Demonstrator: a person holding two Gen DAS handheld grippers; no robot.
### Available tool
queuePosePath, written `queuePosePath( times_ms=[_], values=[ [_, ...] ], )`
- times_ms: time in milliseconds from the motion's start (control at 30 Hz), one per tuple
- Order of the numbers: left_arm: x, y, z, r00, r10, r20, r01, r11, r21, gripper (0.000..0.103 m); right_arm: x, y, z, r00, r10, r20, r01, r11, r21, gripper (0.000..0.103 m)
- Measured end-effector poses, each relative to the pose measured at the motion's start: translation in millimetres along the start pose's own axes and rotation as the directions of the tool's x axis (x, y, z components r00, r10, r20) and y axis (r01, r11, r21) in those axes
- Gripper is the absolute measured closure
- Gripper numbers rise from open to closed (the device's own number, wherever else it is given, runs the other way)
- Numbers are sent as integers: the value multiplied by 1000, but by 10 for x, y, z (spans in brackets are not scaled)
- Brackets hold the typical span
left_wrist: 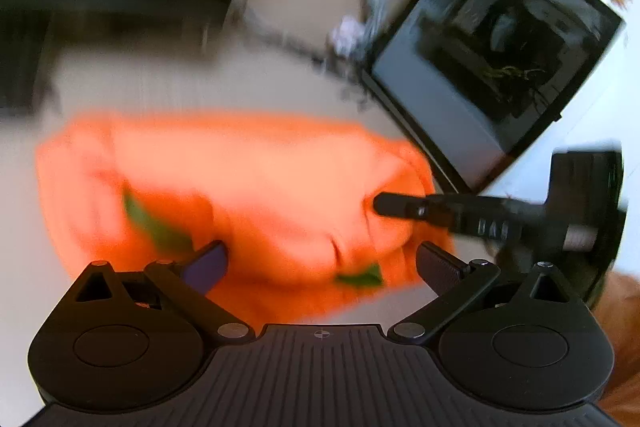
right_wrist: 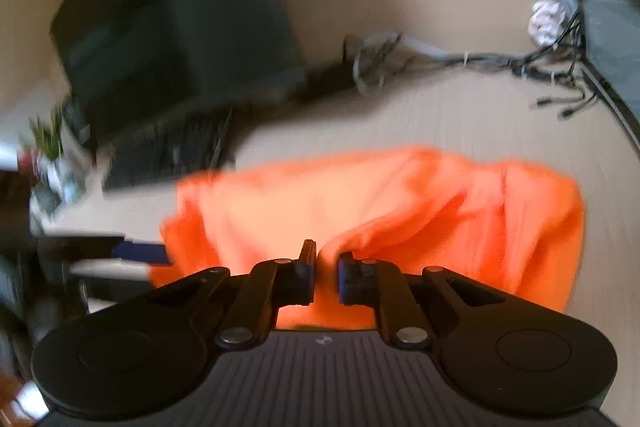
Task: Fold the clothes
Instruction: 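Grasp the costume with the right gripper while the left gripper grasps and lifts fabric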
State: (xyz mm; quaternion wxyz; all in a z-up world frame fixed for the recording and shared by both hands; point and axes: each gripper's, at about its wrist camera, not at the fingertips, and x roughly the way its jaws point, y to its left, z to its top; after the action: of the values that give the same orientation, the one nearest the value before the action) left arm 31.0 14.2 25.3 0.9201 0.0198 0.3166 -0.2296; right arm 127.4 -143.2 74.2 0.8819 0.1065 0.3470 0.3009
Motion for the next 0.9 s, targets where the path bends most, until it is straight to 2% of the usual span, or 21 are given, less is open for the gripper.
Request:
queuePosePath(
  times_ms=[67, 167, 200, 300, 367, 433, 467, 500, 533, 567, 600, 633, 700, 733, 833, 867, 900],
  values=[
    [3, -91, 57, 998, 57, 21, -59, 995, 87, 1, -61, -9, 157, 999, 27, 41, -28, 999, 25, 93],
    [7, -227, 142, 989, 138, 61, -148, 966, 213, 0, -131, 7, 255, 997, 42, 63, -44, 999, 18, 93],
    [8, -272, 170, 984, 163, 77, -178, 951, 253, 0, -129, 18, 274, 997, 43, 63, -43, 999, 12, 93],
    [335, -407, 134, 970, 232, 69, -241, 901, 361, 1, -84, 50, 279, 998, 32, 58, -32, 999, -6, 93],
    [514, -419, 98, 949, 299, 101, -312, 846, 432, 1, -115, 72, 268, 998, 23, 60, -22, 1000, -17, 93],
    [643, -358, 121, 935, 333, 125, -352, 812, 466, 6, -145, 56, 256, 998, 5, 65, -3, 1000, -31, 92],
    [673, -296, 158, 939, 326, 109, -339, 820, 462, 31, -180, 24, 241, 997, -11, 75, 14, 999, -40, 91],
    [701, -232, 196, 944, 318, 90, -323, 830, 455, 47, -218, -20, 221, 995, -34, 89, 39, 998, -53, 81],
    [706, -132, 248, 953, 294, 68, -295, 859, 419, 49, -277, -70, 190, 992, -69, 104, 76, 995, -65, 61],
    [710, -30, 301, 963, 267, 47, -264, 887, 380, 54, -335, -122, 146, 987, -112, 118, 121, 990, -73, 49],
    [703, 24, 351, 964, 263, 45, -262, 897, 355, 62, -387, -173, 93, 979, -155, 130, 166, 983, -79, 34],
    [685, 85, 405, 961, 272, 52, -273, 902, 333, 66, -425, -231, 46, 973, -189, 133, 200, 977, -75, 33],
    [630, 230, 519, 959, 276, 68, -285, 925, 253, 76, -424, -384, -16, 972, -210, 102, 213, 977, -18, 33],
    [632, 290, 574, 960, 271, 68, -279, 937, 208, 78, -390, -459, -26, 974, -209, 88, 208, 978, 21, 33],
    [585, 516, 718, 975, 214, 55, -217, 974, 58, 83, -205, -631, -19, 981, -182, 66, 174, 979, 105, 34],
    [566, 573, 745, 980, 191, 50, -192, 981, 12, 83, -117, -666, -8, 983, -172, 59, 164, 979, 118, 37],
    [541, 618, 750, 984, 170, 46, -169, 985, -21, 83, -7, -674, 8, 985, -166, 42, 160, 980, 116, 51]
  ],
)
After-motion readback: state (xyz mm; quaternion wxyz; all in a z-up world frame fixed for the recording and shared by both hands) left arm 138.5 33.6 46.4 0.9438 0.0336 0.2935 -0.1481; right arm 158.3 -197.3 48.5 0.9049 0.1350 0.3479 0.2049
